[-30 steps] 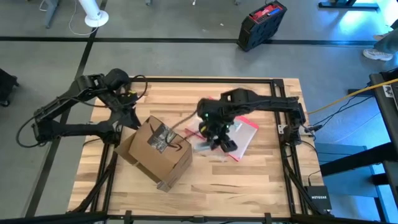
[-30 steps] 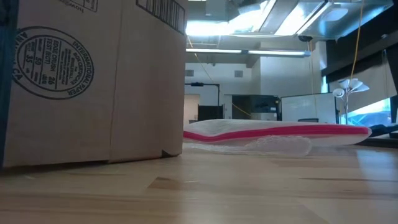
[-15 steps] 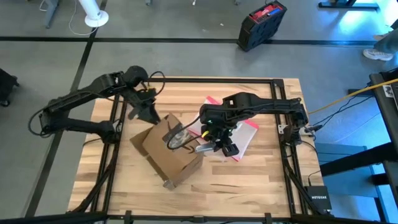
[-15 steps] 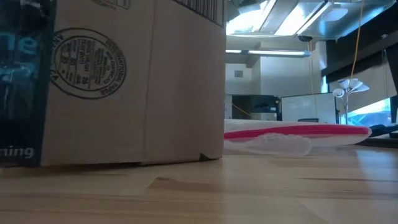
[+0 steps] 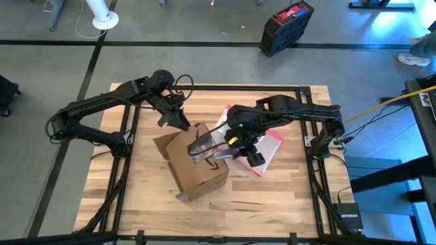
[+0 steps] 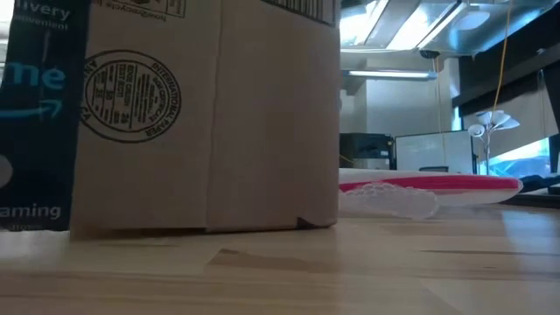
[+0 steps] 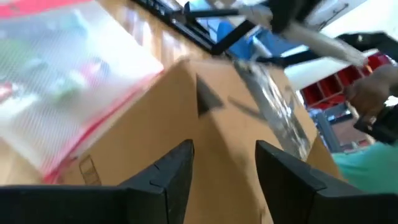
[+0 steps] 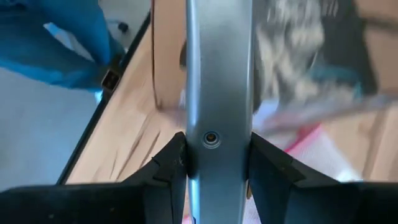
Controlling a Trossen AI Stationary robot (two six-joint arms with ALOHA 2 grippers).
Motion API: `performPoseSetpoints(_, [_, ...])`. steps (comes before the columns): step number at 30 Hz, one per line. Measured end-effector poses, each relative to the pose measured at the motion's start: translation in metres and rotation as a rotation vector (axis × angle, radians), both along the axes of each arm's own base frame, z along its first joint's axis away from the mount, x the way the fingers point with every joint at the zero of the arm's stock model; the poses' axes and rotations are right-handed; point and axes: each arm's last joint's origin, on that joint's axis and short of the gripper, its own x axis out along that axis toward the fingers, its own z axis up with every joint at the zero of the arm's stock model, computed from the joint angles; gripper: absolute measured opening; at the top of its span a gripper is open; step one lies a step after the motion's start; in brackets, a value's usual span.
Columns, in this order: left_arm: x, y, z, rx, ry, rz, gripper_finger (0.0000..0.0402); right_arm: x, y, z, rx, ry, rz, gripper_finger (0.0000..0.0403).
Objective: Unpack boxes
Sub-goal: Break down the cardboard box with the gray cutter until it is fully flat
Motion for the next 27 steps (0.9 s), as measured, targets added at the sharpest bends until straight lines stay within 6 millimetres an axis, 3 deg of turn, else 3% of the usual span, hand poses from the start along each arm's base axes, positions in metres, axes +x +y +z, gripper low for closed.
performPoseSetpoints(10, [0.005,0.004,0.003,0.015,-0.04,0.031,0.0164,0.02,0.0,-0.003,-0.154,-0.175,0.123,0.0131])
performPoseSetpoints(15, [0.005,0.003,0.003,0.0,-0.03,0.038,0.0164,0.027,0.006,-0.013,-0.363,-0.199,0.251,0.0131])
performPoseSetpoints(22, [0.005,0.003,0.003,-0.006,-0.02,0.046,0.0164,0.029,0.026,-0.016,-0.817,-0.233,0.415,0.0131])
performPoseSetpoints(27, [0.005,0.003,0.003,-0.009,-0.017,0.047,0.0164,0.038,0.029,-0.008,-0.878,-0.344,0.379,0.0131])
